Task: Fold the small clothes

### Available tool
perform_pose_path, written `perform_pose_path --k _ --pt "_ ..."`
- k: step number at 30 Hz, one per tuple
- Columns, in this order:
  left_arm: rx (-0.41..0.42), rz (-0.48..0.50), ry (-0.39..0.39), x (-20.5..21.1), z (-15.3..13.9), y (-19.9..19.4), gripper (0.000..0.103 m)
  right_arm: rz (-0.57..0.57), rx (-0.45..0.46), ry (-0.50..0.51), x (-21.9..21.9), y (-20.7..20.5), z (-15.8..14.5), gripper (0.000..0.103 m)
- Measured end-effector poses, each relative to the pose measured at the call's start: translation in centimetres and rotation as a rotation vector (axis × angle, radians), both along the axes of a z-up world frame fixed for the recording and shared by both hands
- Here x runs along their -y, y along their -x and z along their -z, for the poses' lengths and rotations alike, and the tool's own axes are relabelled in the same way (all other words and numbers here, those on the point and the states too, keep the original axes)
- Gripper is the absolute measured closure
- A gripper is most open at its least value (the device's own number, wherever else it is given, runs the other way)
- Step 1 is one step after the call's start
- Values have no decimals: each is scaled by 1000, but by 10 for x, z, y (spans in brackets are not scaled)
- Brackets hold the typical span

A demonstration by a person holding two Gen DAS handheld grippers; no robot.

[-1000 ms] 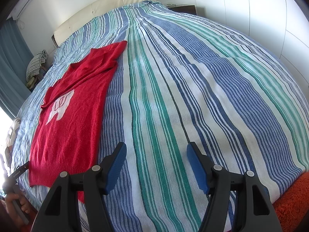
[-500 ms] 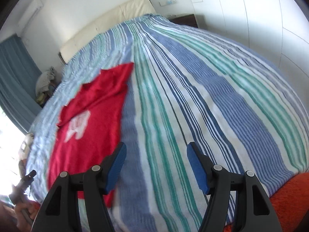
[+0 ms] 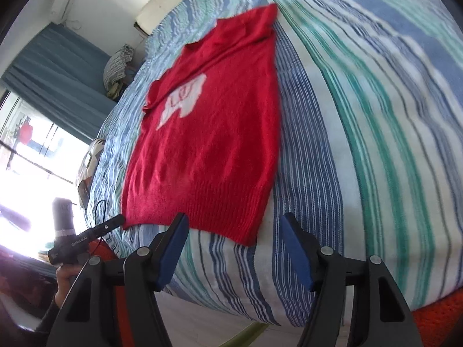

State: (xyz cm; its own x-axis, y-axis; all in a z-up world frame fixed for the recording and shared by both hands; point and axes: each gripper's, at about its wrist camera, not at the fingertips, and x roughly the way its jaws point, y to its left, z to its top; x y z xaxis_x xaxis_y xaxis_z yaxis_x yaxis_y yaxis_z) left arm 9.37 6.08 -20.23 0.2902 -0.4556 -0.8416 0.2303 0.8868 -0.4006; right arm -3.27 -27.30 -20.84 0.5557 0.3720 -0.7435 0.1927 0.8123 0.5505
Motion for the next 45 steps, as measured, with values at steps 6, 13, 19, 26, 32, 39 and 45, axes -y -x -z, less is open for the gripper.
perform_pose_path --k 6,13,19,26,32,39,45 --pt "-68 -46 28 -26 6 4 98 -19 -40 18 -10 -12 11 98" --pt "36 -107 188 -58 -51 2 101 48 120 46 -3 -17 -39 98" --pt "145 -185 296 -66 -96 -85 101 94 261 90 18 -101 -83 98" --pt "171 -220 188 -17 -91 -238 101 127 272 154 54 -237 -99 98" --pt "150 -224 80 15 -68 -318 101 157 198 189 77 -336 -72 98" --pt "114 -299 -40 46 -35 -382 63 177 163 129 106 -391 -30 92" --pt "191 -352 7 17 -61 -380 41 186 232 183 107 -373 -57 66"
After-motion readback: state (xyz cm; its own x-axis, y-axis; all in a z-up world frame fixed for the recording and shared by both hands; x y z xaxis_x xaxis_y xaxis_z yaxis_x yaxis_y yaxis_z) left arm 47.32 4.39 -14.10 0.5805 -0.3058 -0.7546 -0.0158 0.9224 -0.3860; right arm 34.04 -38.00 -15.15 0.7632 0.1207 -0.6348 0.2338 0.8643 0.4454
